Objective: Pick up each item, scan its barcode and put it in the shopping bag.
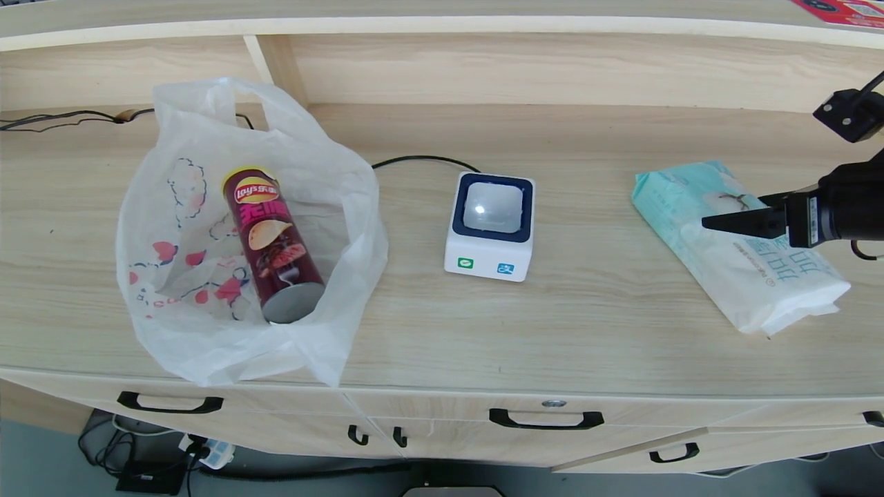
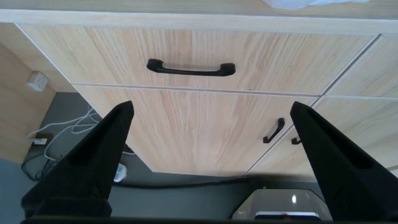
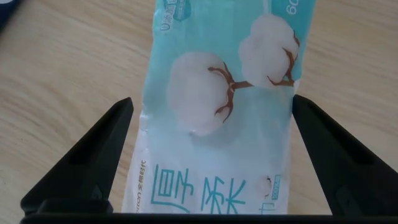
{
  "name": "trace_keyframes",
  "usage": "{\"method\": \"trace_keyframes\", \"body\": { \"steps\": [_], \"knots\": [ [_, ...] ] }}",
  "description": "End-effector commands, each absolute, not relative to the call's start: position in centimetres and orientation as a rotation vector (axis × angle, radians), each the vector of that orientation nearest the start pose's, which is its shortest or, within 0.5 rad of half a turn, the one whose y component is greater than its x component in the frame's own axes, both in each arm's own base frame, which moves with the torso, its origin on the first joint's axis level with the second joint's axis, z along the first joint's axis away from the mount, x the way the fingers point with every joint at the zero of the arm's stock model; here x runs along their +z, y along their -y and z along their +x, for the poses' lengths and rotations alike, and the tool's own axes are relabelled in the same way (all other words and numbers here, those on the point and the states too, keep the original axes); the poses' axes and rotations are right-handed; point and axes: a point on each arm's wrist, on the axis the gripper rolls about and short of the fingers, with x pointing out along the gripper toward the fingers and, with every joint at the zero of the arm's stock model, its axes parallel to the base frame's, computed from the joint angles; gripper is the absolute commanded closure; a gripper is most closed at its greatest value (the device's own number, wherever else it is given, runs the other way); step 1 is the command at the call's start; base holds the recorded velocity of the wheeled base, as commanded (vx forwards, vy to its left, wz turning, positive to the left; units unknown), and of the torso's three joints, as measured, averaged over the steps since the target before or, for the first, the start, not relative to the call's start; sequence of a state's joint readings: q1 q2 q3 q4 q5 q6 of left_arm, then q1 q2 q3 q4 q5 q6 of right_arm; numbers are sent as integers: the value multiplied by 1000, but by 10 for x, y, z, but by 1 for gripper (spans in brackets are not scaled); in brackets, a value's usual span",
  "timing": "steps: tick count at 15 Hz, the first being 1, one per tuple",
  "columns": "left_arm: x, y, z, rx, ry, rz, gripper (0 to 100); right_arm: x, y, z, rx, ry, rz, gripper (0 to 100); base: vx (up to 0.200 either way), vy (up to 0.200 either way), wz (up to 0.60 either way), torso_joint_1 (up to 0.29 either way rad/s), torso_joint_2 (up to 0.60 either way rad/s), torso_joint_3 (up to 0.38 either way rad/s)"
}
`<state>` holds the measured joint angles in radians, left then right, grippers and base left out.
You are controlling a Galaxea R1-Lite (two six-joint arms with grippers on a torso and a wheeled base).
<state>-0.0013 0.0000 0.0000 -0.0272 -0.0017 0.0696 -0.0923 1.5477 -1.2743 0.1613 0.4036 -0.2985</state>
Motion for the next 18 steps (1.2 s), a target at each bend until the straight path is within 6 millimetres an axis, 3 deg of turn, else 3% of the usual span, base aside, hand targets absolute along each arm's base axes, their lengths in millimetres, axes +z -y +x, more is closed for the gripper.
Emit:
{"method": "trace_keyframes", "body": {
  "steps": [1, 4, 5, 11, 18],
  "knots": [
    [78, 0, -23, -2, 26, 71, 0, 288, 16, 270, 368, -354, -188, 0, 0, 0, 0, 0, 0, 0],
    [78, 0, -23, -2, 26, 69, 0, 283, 14, 263, 373, -375, -185, 0, 0, 0, 0, 0, 0, 0],
    [78, 0, -23, -4, 26, 72, 0, 269, 10, 261, 387, -416, -176, 0, 0, 0, 0, 0, 0, 0],
    [78, 0, -23, -2, 26, 72, 0, 270, 10, 288, 368, -396, -174, 0, 0, 0, 0, 0, 0, 0],
    [78, 0, -23, -2, 26, 71, 0, 266, 11, 304, 340, -414, -178, 0, 0, 0, 0, 0, 0, 0]
  ]
}}
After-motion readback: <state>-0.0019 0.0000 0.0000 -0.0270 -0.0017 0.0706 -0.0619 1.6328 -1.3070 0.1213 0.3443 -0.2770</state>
